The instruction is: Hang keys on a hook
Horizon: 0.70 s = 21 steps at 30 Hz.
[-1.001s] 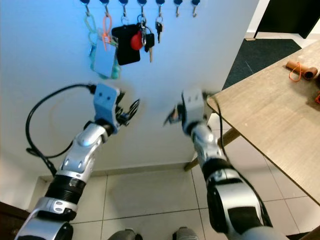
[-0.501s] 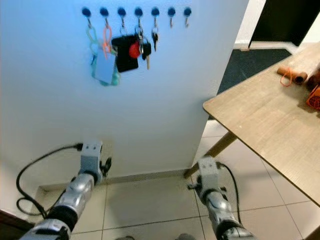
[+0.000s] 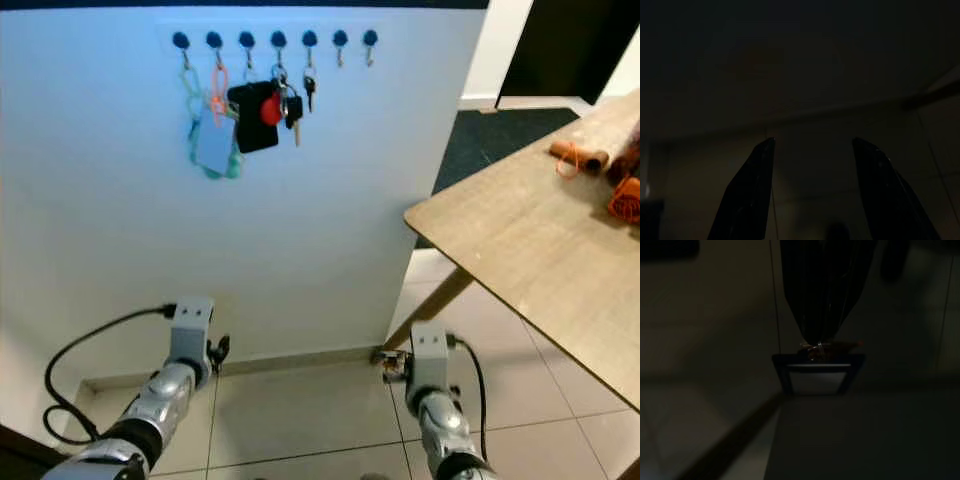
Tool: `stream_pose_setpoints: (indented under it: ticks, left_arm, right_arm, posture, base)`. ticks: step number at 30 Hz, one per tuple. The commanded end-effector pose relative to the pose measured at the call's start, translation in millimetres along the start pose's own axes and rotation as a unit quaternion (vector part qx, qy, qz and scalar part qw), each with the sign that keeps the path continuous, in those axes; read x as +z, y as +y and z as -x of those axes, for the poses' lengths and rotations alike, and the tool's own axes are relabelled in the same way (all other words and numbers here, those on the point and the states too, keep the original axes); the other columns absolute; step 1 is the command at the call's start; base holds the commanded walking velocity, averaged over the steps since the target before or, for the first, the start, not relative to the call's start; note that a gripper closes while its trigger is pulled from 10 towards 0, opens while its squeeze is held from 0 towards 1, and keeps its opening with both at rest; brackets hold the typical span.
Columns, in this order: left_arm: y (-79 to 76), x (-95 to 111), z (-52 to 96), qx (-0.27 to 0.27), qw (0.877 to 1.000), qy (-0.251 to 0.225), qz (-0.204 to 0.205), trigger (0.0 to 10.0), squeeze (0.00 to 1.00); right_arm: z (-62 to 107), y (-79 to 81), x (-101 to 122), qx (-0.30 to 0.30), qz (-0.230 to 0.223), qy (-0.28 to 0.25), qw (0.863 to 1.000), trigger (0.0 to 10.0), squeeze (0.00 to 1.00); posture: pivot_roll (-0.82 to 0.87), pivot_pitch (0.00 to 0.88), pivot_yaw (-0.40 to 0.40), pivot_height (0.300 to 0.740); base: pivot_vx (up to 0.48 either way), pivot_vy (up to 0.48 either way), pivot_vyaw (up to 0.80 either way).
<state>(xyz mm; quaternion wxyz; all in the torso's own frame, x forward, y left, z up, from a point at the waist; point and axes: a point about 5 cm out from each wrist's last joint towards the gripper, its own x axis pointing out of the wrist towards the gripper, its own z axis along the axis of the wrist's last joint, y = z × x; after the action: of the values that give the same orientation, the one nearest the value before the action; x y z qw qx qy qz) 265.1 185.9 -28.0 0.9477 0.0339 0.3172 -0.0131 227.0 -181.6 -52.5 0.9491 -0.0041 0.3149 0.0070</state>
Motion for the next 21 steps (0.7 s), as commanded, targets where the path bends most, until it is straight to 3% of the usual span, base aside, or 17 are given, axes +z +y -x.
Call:
stream_pose_setpoints:
  ticks: [1, 8, 12, 21]
  left_arm:
    - [-3.6, -6.9, 0.9, -0.001, 1.0, 0.012, 0.0, 10.0, 0.0]
    - [-6.1, -10.1, 3.2, -0.017, 1.0, -0.007, 0.021, 10.0, 0.0]
    - [-5.0, -23.2, 5.9, -0.016, 1.0, 0.022, 0.006, 10.0, 0.0]
    - [-1.3, -34.2, 9.1, -0.007, 0.999, 0.042, 0.006, 10.0, 0.0]
  right_arm:
    - [3.6, -0.6, -11.6, -0.003, 0.005, 0.025, 1.0, 10.0, 0.0]
    - [10.3, -0.9, -26.4, -0.005, -0.018, 0.04, 0.999, 10.0, 0.0]
    - [17.3, -3.0, -45.1, -0.016, -0.017, 0.087, 0.996, 10.0, 0.0]
    - [20.9, -11.5, -51.3, -0.045, -0.047, 0.1, 0.993, 10.0, 0.0]
  posture:
    - [0.03, 0.03, -0.024, 0.74]
    - [0.03, 0.027, -0.023, 0.74]
    - [0.03, 0.018, -0.024, 0.74]
    - [0.02, 0.012, -0.027, 0.74]
  base:
    - [0.0, 0.0, 0.0]
    - [0.0, 0.0, 0.0]
    - [0.0, 0.0, 0.0]
    - [0.0, 0.0, 0.0]
